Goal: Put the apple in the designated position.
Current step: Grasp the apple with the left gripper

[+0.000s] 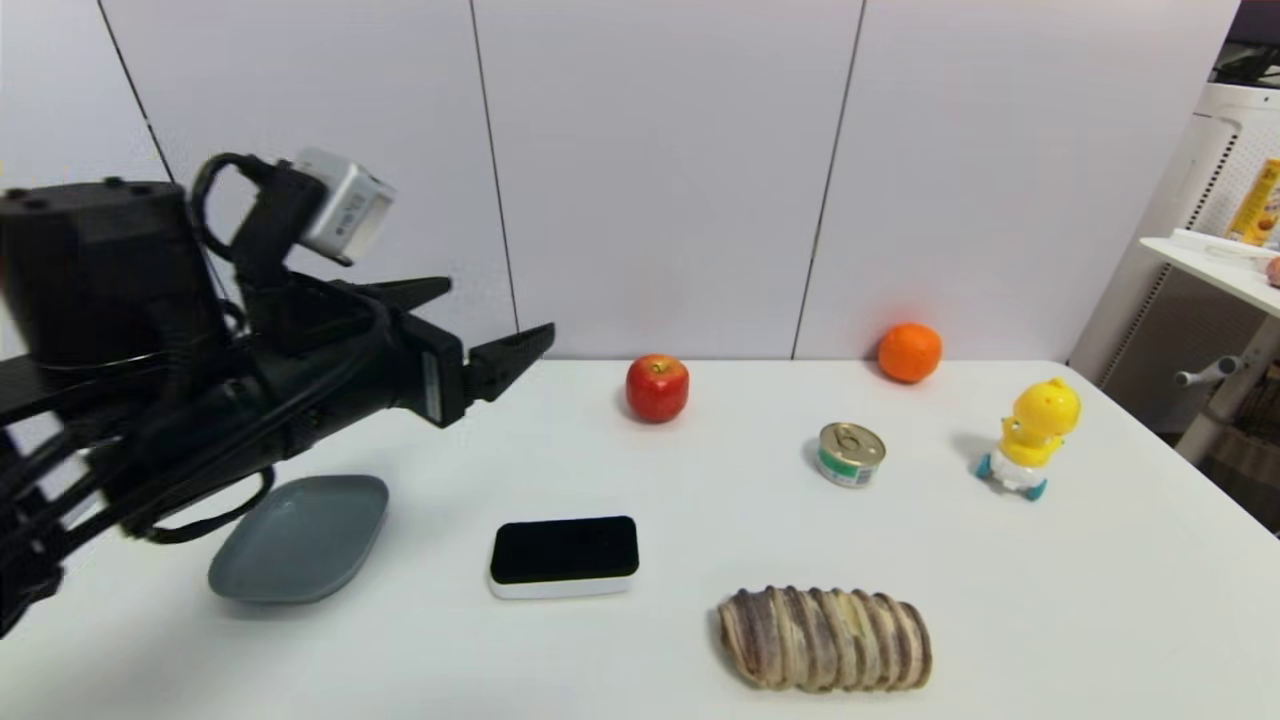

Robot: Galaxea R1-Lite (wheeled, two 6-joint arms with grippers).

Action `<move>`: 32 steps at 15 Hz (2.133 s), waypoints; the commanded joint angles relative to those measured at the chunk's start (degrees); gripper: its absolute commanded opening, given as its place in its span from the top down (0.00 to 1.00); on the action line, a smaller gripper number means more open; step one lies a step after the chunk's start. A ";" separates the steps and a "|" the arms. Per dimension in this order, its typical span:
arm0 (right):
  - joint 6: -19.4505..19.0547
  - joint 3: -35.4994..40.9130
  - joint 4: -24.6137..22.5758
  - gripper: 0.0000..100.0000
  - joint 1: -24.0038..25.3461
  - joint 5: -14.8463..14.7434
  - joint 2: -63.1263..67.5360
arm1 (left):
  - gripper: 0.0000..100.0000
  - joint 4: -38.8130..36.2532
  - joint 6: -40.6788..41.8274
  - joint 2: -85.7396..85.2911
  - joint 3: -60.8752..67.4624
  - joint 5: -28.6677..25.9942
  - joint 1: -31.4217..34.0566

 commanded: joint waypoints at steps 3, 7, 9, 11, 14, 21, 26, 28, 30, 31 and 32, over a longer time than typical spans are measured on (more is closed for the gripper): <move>-0.02 0.00 0.01 0.00 0.02 0.00 0.09 | 0.00 -6.03 -0.05 21.61 -11.03 -0.03 -0.36; -0.02 0.00 0.01 0.00 0.02 0.00 0.09 | 0.00 -6.73 -0.14 30.31 -17.79 -0.11 -0.45; -0.02 0.00 0.01 0.00 0.02 0.00 0.09 | 0.00 -7.08 -0.05 34.35 -21.31 -0.11 -0.80; -0.02 0.00 0.01 0.00 0.02 0.00 0.09 | 0.00 -8.84 -0.05 39.18 -25.00 -0.11 -0.80; -0.02 0.00 0.01 0.00 0.02 0.00 0.09 | 0.00 -10.07 -0.23 45.25 -30.36 -0.11 -0.71; -0.02 0.00 0.01 0.00 0.02 0.00 0.09 | 0.00 -10.07 -0.32 55.27 -39.50 -0.20 -0.71; -0.02 0.00 0.01 0.00 0.02 0.00 0.09 | 0.00 -9.81 -0.32 55.71 -39.41 -0.11 -0.45; -0.02 0.00 0.01 0.00 0.02 0.00 0.09 | 1.00 -9.63 -0.32 55.62 -39.50 -0.20 -0.45; -0.02 0.00 0.01 0.00 0.02 0.00 0.09 | 1.00 -9.46 -0.14 55.53 -39.41 -0.20 -0.45; -0.02 0.00 0.01 0.00 0.02 0.00 0.09 | 1.00 -9.37 -0.14 55.44 -39.41 -0.20 -0.45; -0.02 0.00 0.01 0.00 0.02 0.00 0.09 | 1.00 -9.28 -0.14 55.18 -39.41 -0.20 -0.45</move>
